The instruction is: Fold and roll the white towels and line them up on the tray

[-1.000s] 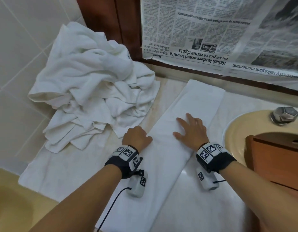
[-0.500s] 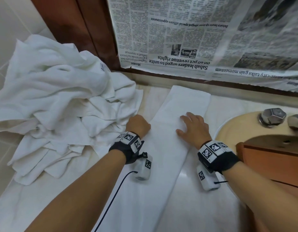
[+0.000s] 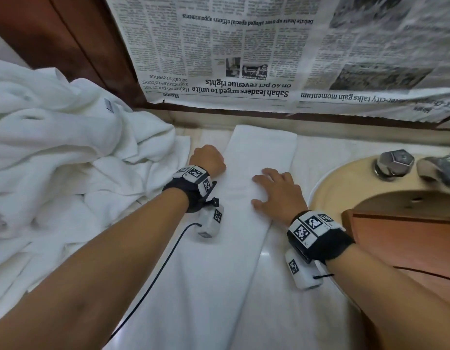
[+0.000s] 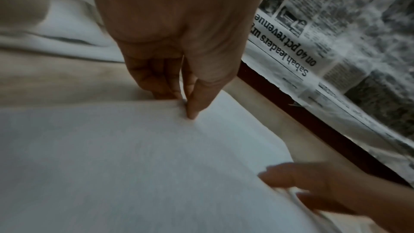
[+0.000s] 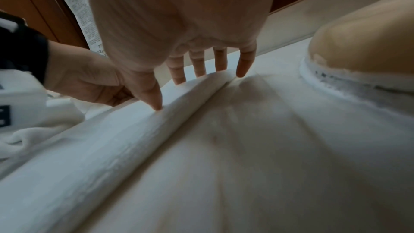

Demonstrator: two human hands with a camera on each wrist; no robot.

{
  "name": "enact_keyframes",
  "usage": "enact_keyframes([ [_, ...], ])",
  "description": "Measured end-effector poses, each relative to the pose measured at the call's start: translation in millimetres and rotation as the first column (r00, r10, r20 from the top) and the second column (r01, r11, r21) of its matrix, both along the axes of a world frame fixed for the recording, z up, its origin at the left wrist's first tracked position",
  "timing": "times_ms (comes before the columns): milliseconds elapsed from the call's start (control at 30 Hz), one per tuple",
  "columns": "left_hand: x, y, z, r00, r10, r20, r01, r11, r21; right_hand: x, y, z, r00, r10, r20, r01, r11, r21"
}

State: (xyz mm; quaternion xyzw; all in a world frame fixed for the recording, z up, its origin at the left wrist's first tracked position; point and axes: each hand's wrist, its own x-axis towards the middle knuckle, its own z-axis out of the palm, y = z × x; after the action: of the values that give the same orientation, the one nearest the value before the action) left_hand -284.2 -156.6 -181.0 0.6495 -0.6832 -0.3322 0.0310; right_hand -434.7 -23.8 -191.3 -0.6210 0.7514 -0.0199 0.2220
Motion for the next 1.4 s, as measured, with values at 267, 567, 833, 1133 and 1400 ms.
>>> enact_keyframes([
  [267, 9.3, 15.2, -15.6, 0.999, -0.032, -0.027, 0.029, 0.994, -0.11, -3.0, 6.1, -5.2, 1.0, 0.001, 0.027, -0.001, 1.0, -0.015],
  [567, 78.6, 85.6, -15.3, 0.985, 0.083, -0.15, -0.084, 0.996, -0.003, 13.0, 13.2, -0.5, 0.997, -0.056, -0.047, 0.057, 0.998, 0.022],
  [833, 128.8, 148.3, -13.9, 0.977, 0.181, -0.113, -0.173, 0.982, 0.079, 99.0, 58.9, -1.4, 0.951, 0.306, 0.048, -0.307, 0.952, 0.019],
  [1133, 150.7, 179.4, -17.6, 0.943, 0.304, -0.133, -0.302, 0.953, 0.035, 106.8, 76.1, -21.7, 0.946, 0.319, 0.053, -0.322, 0.946, 0.042],
  [1400, 156.3, 191.1, -16.9, 0.928, 0.342, -0.148, -0.34, 0.94, 0.04, 90.3, 69.8, -25.8, 0.916, 0.397, -0.051, -0.387, 0.911, 0.143],
])
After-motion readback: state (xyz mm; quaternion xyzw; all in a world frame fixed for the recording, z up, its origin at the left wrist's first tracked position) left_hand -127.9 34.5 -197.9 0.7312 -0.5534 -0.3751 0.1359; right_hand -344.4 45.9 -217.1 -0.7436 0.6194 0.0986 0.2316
